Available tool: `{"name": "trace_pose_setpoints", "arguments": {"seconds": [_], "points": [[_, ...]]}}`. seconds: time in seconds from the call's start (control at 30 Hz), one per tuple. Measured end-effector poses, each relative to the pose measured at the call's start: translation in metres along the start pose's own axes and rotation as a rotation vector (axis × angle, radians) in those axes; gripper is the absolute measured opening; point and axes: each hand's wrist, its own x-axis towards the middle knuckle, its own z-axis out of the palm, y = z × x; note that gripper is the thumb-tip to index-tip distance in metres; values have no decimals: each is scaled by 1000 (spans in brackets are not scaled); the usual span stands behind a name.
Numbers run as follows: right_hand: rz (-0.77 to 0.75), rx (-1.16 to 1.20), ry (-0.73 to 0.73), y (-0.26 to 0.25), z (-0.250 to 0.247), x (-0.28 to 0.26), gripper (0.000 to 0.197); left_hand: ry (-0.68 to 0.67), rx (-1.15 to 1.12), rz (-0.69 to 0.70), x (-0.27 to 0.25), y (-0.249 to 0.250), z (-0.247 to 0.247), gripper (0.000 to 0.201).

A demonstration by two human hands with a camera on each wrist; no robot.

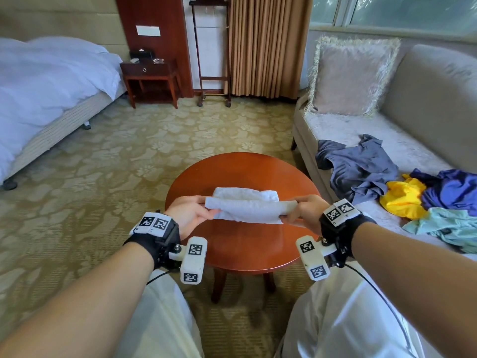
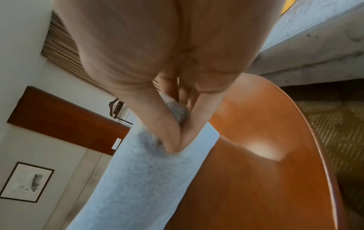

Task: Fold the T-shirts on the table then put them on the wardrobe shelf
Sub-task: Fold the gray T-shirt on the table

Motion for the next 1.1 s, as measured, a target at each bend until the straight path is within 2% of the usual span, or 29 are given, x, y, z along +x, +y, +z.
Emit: {"name": "trace_pose_setpoints", "arguments": {"seconds": [0.07,0.13,0.23,0.3,0.4,0.5,0.6,0.77,0.93,1.1], "points": [[35,56,13,-1,-1,-2,30,13,85,17,1,-1,0,34],[75,46,36,-2,0,0,25,85,147,66,3,-2,2,24],[91,-61,135,-5,0,8,39,174,445,210,11,-4,3,13],[124,-102,211,-13,2,12,48,181,562,260,16,-5,2,20],[101,-83,237,-25,6,15,52,177,633,299,27,-6,0,38],[43,-49,255,-24,11,16,49,121,585,308,34,-8,5,28],[-46,-112,243,-15,15,25,45,181,663,335,43,-10,7,29],[14,-301,304,-8,25,48,48,354,862,264,67,-15,9,42],[140,-417,331,3,37,72,52,413,934,129,89,-30,12,51],[247,-425,325,14,39,86,49,389,951,-35,108,-39,11,57]]}}
